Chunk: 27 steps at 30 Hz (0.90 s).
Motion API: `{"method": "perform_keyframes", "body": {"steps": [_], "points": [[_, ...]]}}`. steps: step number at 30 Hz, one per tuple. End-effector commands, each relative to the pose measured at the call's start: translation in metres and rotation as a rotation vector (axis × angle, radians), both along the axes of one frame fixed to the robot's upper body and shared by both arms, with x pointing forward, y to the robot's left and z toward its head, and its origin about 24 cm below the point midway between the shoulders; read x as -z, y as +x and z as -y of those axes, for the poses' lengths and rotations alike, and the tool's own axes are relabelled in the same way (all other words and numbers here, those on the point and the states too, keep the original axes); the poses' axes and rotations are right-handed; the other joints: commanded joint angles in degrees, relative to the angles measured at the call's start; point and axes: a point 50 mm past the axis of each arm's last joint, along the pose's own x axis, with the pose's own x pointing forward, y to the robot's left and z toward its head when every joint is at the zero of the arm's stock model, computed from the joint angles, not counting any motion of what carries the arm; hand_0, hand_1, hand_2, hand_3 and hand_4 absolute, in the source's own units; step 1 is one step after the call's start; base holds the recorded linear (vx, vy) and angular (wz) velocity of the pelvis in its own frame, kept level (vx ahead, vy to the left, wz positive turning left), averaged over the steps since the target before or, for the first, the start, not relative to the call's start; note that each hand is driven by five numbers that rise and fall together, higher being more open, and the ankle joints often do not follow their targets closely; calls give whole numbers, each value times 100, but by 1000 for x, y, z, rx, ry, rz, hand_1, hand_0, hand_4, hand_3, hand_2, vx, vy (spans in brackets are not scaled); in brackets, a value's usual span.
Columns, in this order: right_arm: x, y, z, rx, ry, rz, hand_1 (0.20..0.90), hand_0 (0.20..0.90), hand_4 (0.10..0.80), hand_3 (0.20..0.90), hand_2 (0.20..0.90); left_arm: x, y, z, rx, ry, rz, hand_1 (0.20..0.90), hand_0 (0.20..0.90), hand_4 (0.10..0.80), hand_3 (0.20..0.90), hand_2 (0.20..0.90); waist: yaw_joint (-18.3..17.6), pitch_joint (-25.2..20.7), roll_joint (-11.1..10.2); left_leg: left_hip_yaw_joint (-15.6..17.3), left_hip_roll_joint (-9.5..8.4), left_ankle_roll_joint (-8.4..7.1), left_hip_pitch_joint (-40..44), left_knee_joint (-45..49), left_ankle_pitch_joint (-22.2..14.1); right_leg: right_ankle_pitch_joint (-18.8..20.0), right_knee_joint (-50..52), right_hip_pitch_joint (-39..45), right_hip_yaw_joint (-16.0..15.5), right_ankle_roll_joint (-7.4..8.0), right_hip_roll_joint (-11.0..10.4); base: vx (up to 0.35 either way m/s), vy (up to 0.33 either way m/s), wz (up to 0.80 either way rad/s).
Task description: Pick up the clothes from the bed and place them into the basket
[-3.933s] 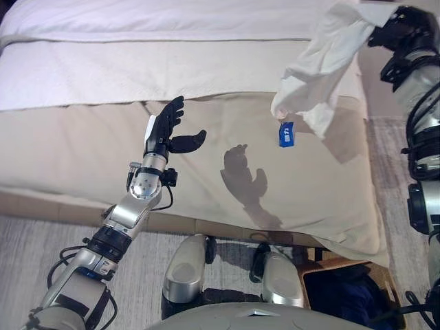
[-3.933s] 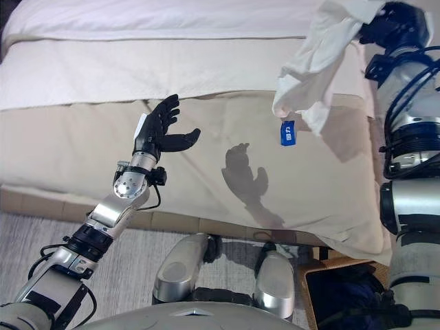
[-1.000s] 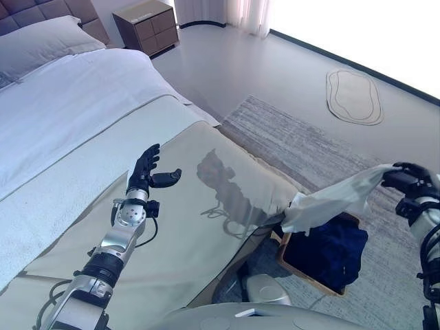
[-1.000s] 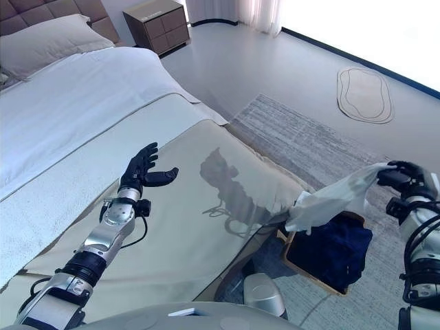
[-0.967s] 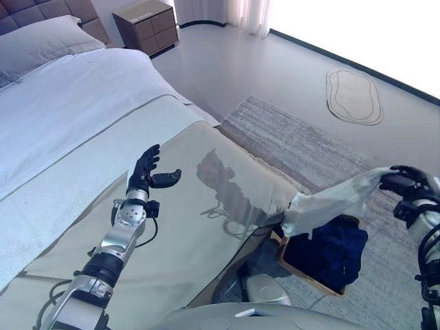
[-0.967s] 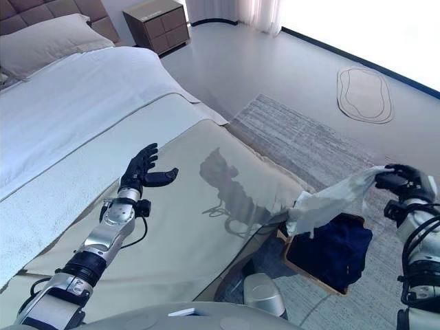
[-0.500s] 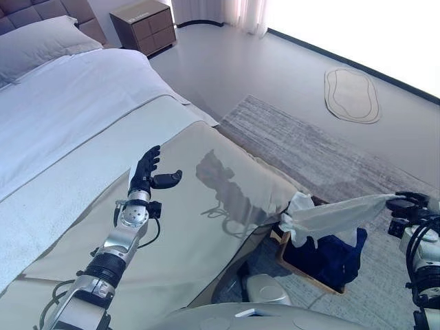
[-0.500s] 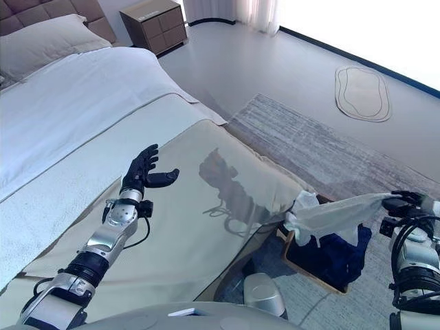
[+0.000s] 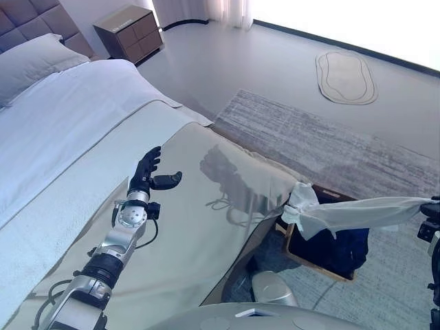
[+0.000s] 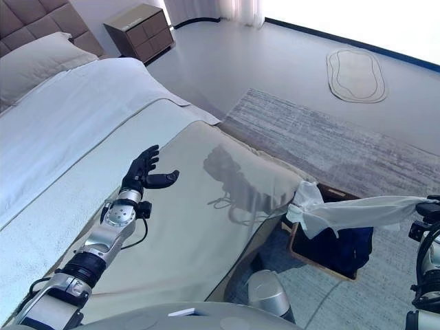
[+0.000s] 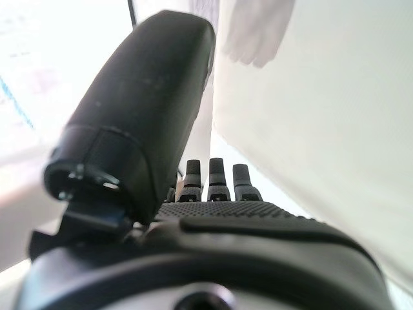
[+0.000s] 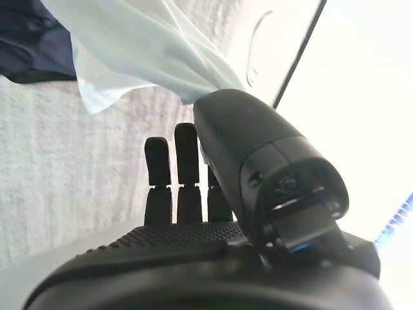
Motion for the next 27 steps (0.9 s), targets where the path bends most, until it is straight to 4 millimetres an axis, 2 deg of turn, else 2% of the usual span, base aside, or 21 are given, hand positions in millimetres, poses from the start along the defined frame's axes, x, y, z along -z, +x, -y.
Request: {"method": "perform_keyframes", "body": {"steps": [1,7,14,15,16,22,27], "points": [[-45,10,18,-48,-159,74,300,300,100,200,300,-34,15,3,33,7,178,900,900,800,900,900,-7,-235,-57,-358,258,-101,-273,374,-351,-517,273,372,-103,322,-172,-1,-26,-3],[-30,19,10,-108,-115,37,300,300,100,200,300,-35,18,15,63,-3,182,900,900,800,900,900,-47,-107,107,-337,254,-95,-269,426,-407,-515,243,370,-74,339,-198,-2,-7,-1],[-26,30,6,-153,-93,-7,300,300,100,200,300,-36,22,30,95,-18,186,900,900,800,900,900,-30,-4,254,-360,241,-107,-351,512,-442,-542,254,315,-59,337,-237,-4,-20,-6],[-26,32,6,-149,-89,-5,378,378,191,291,378,-36,23,33,103,-22,189,900,900,800,900,900,-20,28,288,-370,234,-111,-373,515,-437,-537,247,299,-53,337,-246,-70,6,2],[-28,35,6,-147,-85,1,900,900,800,900,900,-37,24,36,108,-25,192,900,900,800,900,900,-7,53,321,-363,227,-125,-423,513,-405,-517,243,251,-39,330,-256,-56,20,5],[-33,41,5,-159,-101,23,900,900,800,900,900,-33,21,39,111,-40,181,900,900,800,900,900,-1,85,441,-386,187,-136,-438,441,-371,-518,208,237,-39,333,-269,-15,22,3],[-29,37,2,-154,-101,42,900,900,800,900,900,-31,18,37,109,-45,175,900,900,800,900,900,37,61,418,-423,179,-129,-420,385,-351,-522,194,263,-91,334,-263,0,0,0]]}}
